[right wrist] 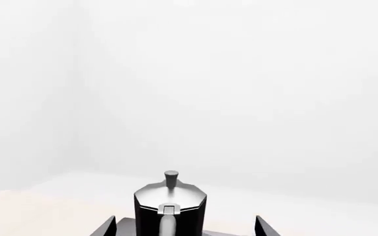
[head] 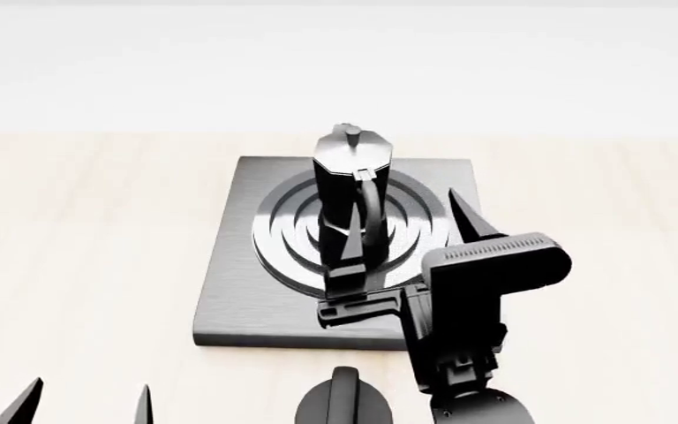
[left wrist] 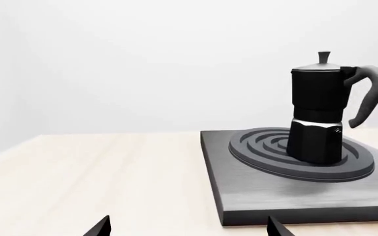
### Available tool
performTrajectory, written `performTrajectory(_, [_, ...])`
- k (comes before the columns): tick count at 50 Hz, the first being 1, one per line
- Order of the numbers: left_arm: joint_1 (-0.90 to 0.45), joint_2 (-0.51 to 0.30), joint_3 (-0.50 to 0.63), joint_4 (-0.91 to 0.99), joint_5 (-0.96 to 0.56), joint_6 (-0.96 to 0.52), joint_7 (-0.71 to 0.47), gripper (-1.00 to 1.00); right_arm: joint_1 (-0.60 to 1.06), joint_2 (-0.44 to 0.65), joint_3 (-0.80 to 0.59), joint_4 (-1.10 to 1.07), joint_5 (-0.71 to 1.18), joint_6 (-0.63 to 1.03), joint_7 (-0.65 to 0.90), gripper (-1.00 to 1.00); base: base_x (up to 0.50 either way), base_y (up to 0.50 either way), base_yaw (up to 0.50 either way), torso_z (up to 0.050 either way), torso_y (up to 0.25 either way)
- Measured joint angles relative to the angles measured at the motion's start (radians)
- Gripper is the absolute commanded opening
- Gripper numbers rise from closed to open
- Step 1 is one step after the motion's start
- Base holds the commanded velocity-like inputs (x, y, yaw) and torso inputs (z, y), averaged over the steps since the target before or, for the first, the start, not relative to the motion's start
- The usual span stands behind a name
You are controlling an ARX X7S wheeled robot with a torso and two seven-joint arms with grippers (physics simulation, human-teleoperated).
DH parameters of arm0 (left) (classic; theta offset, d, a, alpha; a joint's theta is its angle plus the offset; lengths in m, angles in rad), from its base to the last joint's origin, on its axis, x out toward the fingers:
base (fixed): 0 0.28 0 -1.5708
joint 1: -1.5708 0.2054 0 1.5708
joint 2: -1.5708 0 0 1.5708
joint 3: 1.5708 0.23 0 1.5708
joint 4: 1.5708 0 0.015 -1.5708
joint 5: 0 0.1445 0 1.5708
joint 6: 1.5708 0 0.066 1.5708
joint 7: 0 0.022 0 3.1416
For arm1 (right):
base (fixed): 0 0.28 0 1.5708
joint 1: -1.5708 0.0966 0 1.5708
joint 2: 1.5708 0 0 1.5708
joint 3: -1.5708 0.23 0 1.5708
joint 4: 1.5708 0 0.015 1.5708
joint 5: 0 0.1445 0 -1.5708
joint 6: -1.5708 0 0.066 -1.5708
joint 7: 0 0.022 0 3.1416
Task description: Put the moka pot on the stove.
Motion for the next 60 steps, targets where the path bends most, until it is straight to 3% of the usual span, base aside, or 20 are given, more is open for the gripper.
performTrajectory(19, [0.003,-0.005,0.003,0.003,-0.005,0.004,-0.001,1.0,-0.133,0.088,0.008,-0.323,0.011,0.044,0.08,1.0,0.0,0.0,0.0,0.0,0.0])
performTrajectory(60, [0.004,-0.003,0.011,-0.009,-0.009,0.016,-0.007,1.0,-0.296,0.182,0.029,-0.661,-0.109,0.051,0.252,1.0,0.0,0.0,0.0,0.0,0.0])
